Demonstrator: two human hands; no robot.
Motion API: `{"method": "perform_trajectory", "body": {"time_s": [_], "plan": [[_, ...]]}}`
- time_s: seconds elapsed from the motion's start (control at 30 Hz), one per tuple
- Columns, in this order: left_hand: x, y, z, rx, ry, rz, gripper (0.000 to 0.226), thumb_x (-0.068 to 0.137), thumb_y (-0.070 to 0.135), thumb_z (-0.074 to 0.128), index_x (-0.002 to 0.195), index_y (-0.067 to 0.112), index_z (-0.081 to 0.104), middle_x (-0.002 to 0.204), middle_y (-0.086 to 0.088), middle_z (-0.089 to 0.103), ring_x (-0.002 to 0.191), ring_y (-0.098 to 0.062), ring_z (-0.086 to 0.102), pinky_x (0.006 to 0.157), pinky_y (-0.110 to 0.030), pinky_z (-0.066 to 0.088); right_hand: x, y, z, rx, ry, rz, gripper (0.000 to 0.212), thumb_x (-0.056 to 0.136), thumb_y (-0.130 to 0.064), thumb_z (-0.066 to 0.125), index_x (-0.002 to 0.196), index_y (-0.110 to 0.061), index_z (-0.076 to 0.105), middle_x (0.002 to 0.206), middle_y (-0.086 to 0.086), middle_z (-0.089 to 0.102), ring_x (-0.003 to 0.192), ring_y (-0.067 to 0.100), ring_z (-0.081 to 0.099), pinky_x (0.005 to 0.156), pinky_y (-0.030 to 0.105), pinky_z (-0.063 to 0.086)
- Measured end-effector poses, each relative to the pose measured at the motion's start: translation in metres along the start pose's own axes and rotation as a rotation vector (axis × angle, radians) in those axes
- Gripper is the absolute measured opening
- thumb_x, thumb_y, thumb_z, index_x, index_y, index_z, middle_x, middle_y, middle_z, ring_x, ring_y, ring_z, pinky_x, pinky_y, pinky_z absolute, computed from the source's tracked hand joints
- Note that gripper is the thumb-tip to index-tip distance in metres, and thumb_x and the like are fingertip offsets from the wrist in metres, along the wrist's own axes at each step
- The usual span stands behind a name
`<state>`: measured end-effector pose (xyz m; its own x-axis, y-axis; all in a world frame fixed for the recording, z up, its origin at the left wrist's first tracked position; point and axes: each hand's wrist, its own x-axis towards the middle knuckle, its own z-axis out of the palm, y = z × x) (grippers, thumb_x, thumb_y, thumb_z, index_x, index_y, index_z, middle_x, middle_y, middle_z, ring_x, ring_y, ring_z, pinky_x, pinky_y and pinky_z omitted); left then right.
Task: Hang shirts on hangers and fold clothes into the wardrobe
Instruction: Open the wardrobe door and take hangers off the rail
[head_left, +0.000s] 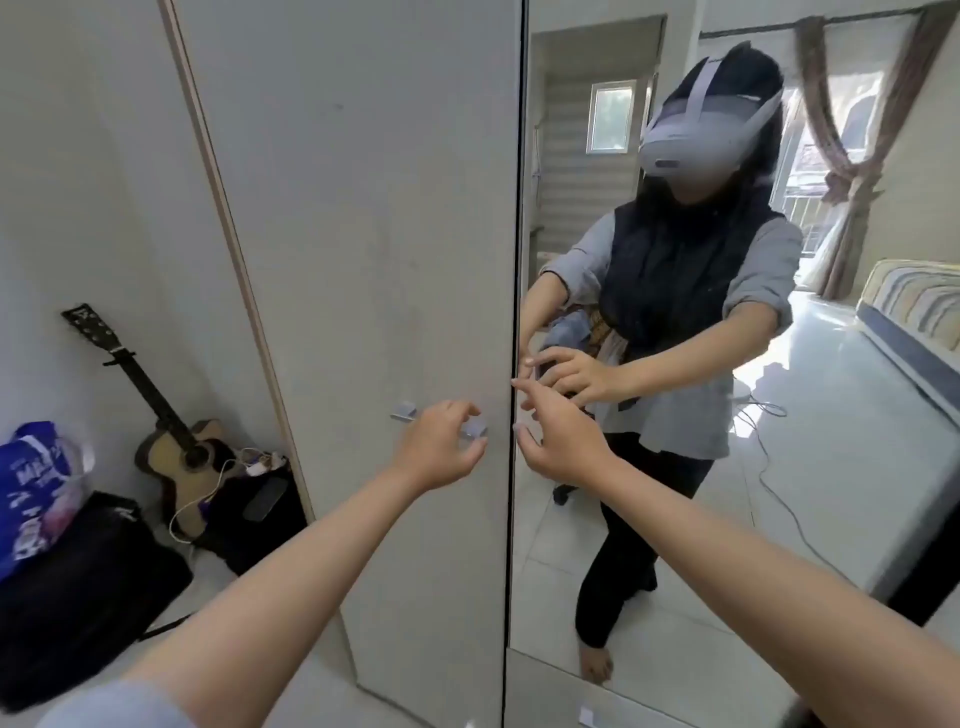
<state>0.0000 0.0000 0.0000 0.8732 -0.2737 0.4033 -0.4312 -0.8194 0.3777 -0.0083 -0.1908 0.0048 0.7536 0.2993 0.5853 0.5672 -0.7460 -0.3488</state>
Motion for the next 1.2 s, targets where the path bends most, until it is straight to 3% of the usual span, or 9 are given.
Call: {"method": "perform_trajectory", "body": {"time_s": [0.2,0.3,0.47,0.63,0.73,0.87,1.07,1.2], "plan": [[0.013,-0.025,0.019,0.016,-0.044,-0.032,0.028,0.081,0.035,0.059,0.106,0.021,0.063,0.107,0.002,0.066,0.104,-0.019,0.060,0.088,-0.037,0.047,0.004,0.021,0.031,-0.119,0.172,-0.102,0.045,0.083,-0.022,0.061,0.125,-0.009,0.056,0.099,0.005,0.064,0.090,0.020,0.061,0.064,0.034,0.055],[0.016,-0.031,0.026,-0.018,0.010,-0.026,0.023,0.081,0.034,0.059,0.100,0.022,0.064,0.101,0.006,0.068,0.100,-0.020,0.060,0.087,-0.038,0.047,0.008,0.025,0.040,-0.151,0.314,-0.126,0.041,0.080,-0.018,0.068,0.120,-0.008,0.062,0.090,0.004,0.065,0.079,0.019,0.061,0.056,0.027,0.052],[0.008,-0.038,0.040,-0.117,0.093,-0.011,0.025,0.082,0.037,0.055,0.098,0.021,0.065,0.099,0.007,0.066,0.097,-0.020,0.056,0.086,-0.035,0.045,0.010,0.030,0.054,-0.178,0.444,-0.136,0.038,0.079,-0.018,0.073,0.116,-0.009,0.066,0.087,0.002,0.066,0.076,0.019,0.062,0.055,0.029,0.052],[-0.001,-0.040,0.040,-0.157,0.132,0.017,0.015,0.084,0.017,0.065,0.098,0.014,0.067,0.097,-0.001,0.066,0.096,-0.022,0.053,0.083,-0.009,0.030,0.007,0.034,0.056,-0.111,0.455,-0.140,0.034,0.083,-0.021,0.071,0.115,-0.013,0.066,0.088,0.002,0.068,0.078,0.019,0.063,0.059,0.034,0.053],[-0.009,-0.043,0.037,-0.169,0.141,0.013,0.014,0.084,0.013,0.066,0.098,0.012,0.068,0.095,-0.002,0.066,0.097,-0.021,0.052,0.086,0.001,0.025,0.002,0.029,0.060,0.042,0.424,-0.172,0.035,0.084,-0.016,0.072,0.117,-0.010,0.064,0.095,0.002,0.071,0.083,0.016,0.066,0.069,0.034,0.055],[-0.016,-0.042,0.032,-0.169,0.131,0.010,0.013,0.084,0.011,0.065,0.097,0.009,0.069,0.095,-0.004,0.066,0.098,-0.025,0.052,0.082,-0.007,0.027,-0.003,0.014,0.061,0.290,0.361,-0.128,0.038,0.083,-0.004,0.070,0.120,-0.003,0.060,0.102,0.008,0.069,0.093,0.016,0.068,0.083,0.033,0.057],[-0.030,-0.043,0.020,-0.165,0.111,0.015,0.016,0.085,0.014,0.065,0.100,0.011,0.069,0.099,-0.003,0.066,0.103,-0.026,0.053,0.089,-0.028,0.041,-0.013,-0.016,0.059,0.413,0.341,0.026,0.039,0.082,0.002,0.068,0.119,-0.009,0.061,0.098,0.005,0.067,0.092,0.011,0.066,0.082,0.033,0.058],[-0.047,-0.048,0.006,-0.195,0.106,0.040,0.015,0.083,0.009,0.066,0.098,0.010,0.069,0.098,-0.005,0.067,0.101,-0.026,0.054,0.082,-0.012,0.030,-0.025,-0.043,0.061,0.417,0.337,0.069,0.038,0.082,0.001,0.068,0.118,-0.010,0.061,0.098,0.006,0.066,0.089,0.013,0.066,0.080,0.034,0.058]]}}
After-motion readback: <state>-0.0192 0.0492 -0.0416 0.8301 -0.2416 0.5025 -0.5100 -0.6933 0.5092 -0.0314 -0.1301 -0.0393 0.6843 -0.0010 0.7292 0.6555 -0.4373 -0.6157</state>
